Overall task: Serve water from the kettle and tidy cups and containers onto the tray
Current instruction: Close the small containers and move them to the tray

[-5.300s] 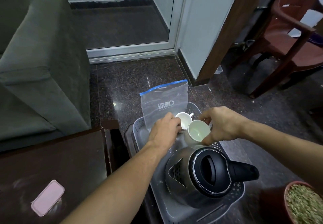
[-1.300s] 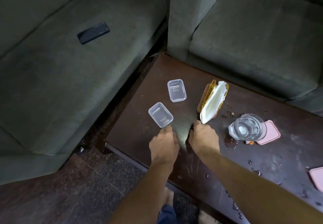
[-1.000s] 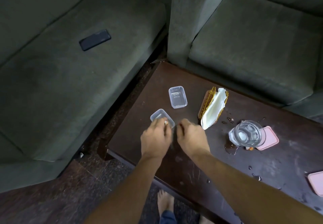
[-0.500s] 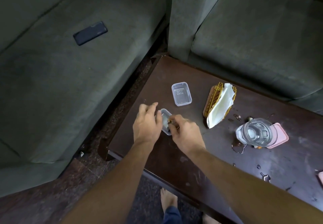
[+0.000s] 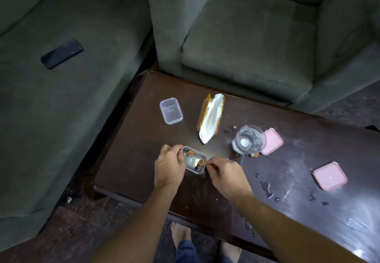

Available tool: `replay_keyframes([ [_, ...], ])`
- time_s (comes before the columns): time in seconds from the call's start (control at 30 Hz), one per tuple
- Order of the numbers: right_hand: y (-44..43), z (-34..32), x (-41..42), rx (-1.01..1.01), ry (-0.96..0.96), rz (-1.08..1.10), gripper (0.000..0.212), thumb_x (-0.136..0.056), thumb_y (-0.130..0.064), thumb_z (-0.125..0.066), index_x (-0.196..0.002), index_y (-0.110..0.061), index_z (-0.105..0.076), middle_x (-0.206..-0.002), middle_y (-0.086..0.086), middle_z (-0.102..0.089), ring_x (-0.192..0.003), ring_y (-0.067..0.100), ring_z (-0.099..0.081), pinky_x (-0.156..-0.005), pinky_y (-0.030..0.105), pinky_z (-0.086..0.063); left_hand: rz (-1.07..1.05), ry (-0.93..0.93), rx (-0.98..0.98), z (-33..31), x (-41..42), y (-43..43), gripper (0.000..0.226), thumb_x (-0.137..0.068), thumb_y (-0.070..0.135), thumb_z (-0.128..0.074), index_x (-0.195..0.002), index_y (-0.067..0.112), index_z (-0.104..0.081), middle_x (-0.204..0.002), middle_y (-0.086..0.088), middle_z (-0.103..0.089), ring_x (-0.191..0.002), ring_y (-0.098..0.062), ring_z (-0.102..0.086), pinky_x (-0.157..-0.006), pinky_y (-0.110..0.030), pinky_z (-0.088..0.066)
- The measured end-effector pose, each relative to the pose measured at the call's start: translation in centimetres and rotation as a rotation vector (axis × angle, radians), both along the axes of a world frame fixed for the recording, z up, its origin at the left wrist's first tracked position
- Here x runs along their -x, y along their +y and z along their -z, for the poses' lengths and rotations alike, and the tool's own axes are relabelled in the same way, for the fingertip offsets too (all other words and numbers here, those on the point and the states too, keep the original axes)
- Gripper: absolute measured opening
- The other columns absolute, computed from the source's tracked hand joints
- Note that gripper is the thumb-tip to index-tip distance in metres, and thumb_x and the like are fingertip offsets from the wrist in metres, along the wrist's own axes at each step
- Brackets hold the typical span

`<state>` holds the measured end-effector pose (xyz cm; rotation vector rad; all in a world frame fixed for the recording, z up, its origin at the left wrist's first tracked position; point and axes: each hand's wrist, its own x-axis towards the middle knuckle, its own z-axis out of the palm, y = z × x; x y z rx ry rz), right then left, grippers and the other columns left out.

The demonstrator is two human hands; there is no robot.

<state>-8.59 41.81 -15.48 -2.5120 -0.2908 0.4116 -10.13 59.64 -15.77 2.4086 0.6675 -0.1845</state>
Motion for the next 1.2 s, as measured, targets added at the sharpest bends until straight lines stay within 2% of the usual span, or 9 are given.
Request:
replay_keyframes([
  [0.33, -16.9, -1.2, 0.4, 0.255, -0.067, 0.385, 0.012, -0.089, -0.022, -0.063, -0.081, -0.013, -0.065, -0.09, 0.012, -0.067, -0.085, 0.039, -0.065, -0.067, 0.043, -0.052, 0.072, 0.01, 0.013, -0.5, 2.3, -9.6, 0.028, -0.099, 0.02, -0.06, -0.124, 0.02, -0.072, -0.114, -0.01, -0.063, -0.107, -0.035, -0.064, -0.093, -0.039, -0.049],
  [0.4, -20.0, -1.6, -0.6, 0.284, -0.108, 0.529, 0.012, -0.088, -0.02, -0.064, -0.091, -0.01, -0.069, -0.1, 0.015, -0.065, -0.094, 0.04, -0.062, -0.072, 0.044, -0.053, 0.061, 0.006, -0.007, -0.4, 2.3, -10.2, 0.027, -0.098, 0.022, -0.061, -0.122, 0.02, -0.073, -0.112, -0.01, -0.064, -0.107, -0.036, -0.064, -0.092, -0.04, -0.049],
  [0.53, -23.8, -1.8, -2.6, 0.335, 0.048, 0.724, 0.047, -0.082, -0.029, -0.067, -0.125, -0.012, -0.062, -0.131, 0.014, -0.051, -0.123, 0.036, -0.047, -0.093, 0.046, -0.049, 0.02, 0.02, -0.049, -0.2, 2.2, -11.2, 0.025, -0.099, 0.025, -0.059, -0.12, 0.019, -0.072, -0.113, -0.011, -0.065, -0.108, -0.037, -0.064, -0.091, -0.043, -0.049],
  [0.7, -25.5, -1.0, -3.9, 0.4, 0.287, 0.702, 0.075, -0.078, -0.056, -0.07, -0.136, -0.013, -0.046, -0.142, 0.011, -0.04, -0.133, 0.034, -0.037, -0.107, 0.046, -0.042, -0.014, 0.021, -0.056, 0.0, 2.0, -12.1, 0.023, -0.099, 0.021, -0.059, -0.116, 0.015, -0.074, -0.111, -0.014, -0.064, -0.107, -0.041, -0.062, -0.093, -0.045, -0.048],
  [0.8, -25.9, -0.3, -4.0, 0.448, 0.382, 0.664, 0.076, -0.076, -0.043, -0.075, -0.137, -0.013, -0.042, -0.142, 0.012, -0.038, -0.134, 0.034, -0.035, -0.107, 0.046, -0.04, -0.01, 0.039, -0.039, 0.0, 2.0, -12.4, 0.024, -0.099, 0.023, -0.058, -0.116, 0.016, -0.074, -0.111, -0.013, -0.064, -0.107, -0.04, -0.062, -0.094, -0.044, -0.047],
  [0.97, -26.6, 0.1, -3.8, 0.478, 0.32, 0.652, 0.075, -0.073, -0.036, -0.078, -0.134, -0.013, -0.04, -0.134, 0.015, -0.039, -0.129, 0.037, -0.037, -0.101, 0.051, -0.047, 0.001, 0.048, -0.023, -0.5, 2.3, -12.7, 0.026, -0.102, 0.026, -0.055, -0.118, 0.018, -0.073, -0.112, -0.009, -0.064, -0.11, -0.034, -0.061, -0.096, -0.04, -0.044],
  [1.07, -25.6, -0.1, -3.1, 0.37, 0.183, 0.687, 0.092, -0.067, -0.042, -0.08, -0.144, -0.022, -0.033, -0.133, 0.015, -0.037, -0.126, 0.039, -0.037, -0.096, 0.051, -0.05, -0.014, 0.057, -0.048, -0.9, 2.5, -12.6, 0.028, -0.104, 0.03, -0.05, -0.118, 0.02, -0.072, -0.115, -0.007, -0.063, -0.111, -0.032, -0.061, -0.094, -0.038, -0.042],
  [1.13, -23.8, -0.4, -2.5, 0.172, 0.05, 0.674, 0.098, -0.066, -0.041, -0.083, -0.149, -0.026, -0.032, -0.136, 0.014, -0.035, -0.127, 0.038, -0.04, -0.103, 0.048, -0.047, -0.039, 0.042, -0.06, -1.1, 2.6, -12.4, 0.029, -0.105, 0.031, -0.047, -0.118, 0.019, -0.071, -0.116, -0.006, -0.063, -0.11, -0.032, -0.062, -0.092, -0.038, -0.045],
  [1.2, -21.0, -0.7, -1.1, -0.078, -0.093, 0.592, 0.094, -0.065, -0.031, -0.085, -0.147, -0.022, -0.04, -0.138, 0.011, -0.035, -0.125, 0.031, -0.047, -0.109, 0.036, -0.044, -0.049, 0.019, -0.073, -1.3, 2.7, -12.1, 0.032, -0.107, 0.033, -0.044, -0.116, 0.017, -0.07, -0.113, -0.005, -0.063, -0.107, -0.032, -0.063, -0.089, -0.037, -0.045],
])
